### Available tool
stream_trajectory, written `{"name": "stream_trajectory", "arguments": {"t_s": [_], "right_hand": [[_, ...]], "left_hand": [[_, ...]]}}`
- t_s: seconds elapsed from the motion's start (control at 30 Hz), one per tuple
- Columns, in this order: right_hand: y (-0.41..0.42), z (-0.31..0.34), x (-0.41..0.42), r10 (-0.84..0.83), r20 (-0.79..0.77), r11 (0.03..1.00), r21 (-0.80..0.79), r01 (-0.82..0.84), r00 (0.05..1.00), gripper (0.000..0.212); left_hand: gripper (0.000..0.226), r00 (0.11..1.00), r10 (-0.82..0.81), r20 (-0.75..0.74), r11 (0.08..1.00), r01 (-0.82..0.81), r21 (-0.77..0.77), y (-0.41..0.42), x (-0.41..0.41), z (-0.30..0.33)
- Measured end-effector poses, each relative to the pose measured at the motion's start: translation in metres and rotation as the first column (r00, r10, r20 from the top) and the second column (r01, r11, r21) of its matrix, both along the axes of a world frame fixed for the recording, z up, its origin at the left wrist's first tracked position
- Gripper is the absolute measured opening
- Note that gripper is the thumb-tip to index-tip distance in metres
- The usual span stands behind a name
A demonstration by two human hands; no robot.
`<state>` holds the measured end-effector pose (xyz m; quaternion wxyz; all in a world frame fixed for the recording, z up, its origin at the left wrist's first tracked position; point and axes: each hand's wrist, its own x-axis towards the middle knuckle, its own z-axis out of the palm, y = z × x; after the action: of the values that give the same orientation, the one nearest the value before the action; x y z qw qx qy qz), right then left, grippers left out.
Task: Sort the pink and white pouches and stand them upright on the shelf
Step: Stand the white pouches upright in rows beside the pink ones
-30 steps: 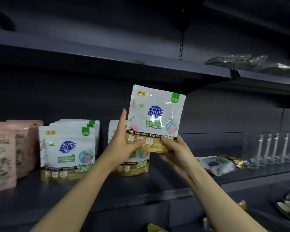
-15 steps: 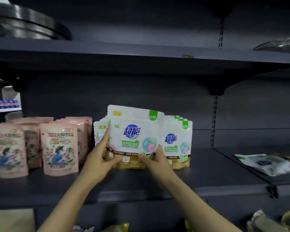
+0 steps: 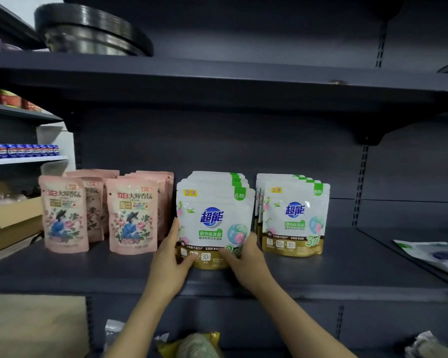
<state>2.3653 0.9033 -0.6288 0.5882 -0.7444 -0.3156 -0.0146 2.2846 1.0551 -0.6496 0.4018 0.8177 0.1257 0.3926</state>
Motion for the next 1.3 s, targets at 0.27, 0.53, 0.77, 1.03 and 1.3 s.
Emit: {"name": "stream_trajectory", "arguments": {"t_s": [0.27,0.53,0.77,1.03,1.3], "right_hand": [[-0.003,-0.003,0.001,-0.045,0.038,0.995,-0.089,0.048,0.998,0.045],[-0.006,0.0,0.0,-0.011,0.024,0.99,-0.138,0.014,1.0,0.045],[-0.005,-0.003,0.004,-0.024,0.039,0.988,-0.154,0.03,0.999,0.049],[-0.004,-0.004,0.01,0.009,-0.022,0.993,-0.115,-0.011,1.0,0.08],[-0.066,0.031,0.029,-0.308,0.186,0.946,0.164,0.279,0.933,0.029]], "left_hand": [[0.092,0.998,0.052,0.035,0.998,-0.053,0.033,-0.005,-0.004,-0.003],[0.09,0.997,0.067,0.042,0.998,-0.067,0.007,-0.004,-0.003,-0.003],[0.082,0.997,0.065,0.038,0.998,-0.065,-0.01,-0.008,-0.005,-0.001],[0.059,0.969,0.122,0.216,0.987,-0.096,-0.129,-0.015,-0.004,0.009],[0.022,0.713,0.116,0.691,0.967,-0.24,0.085,-0.103,0.032,0.067]]}}
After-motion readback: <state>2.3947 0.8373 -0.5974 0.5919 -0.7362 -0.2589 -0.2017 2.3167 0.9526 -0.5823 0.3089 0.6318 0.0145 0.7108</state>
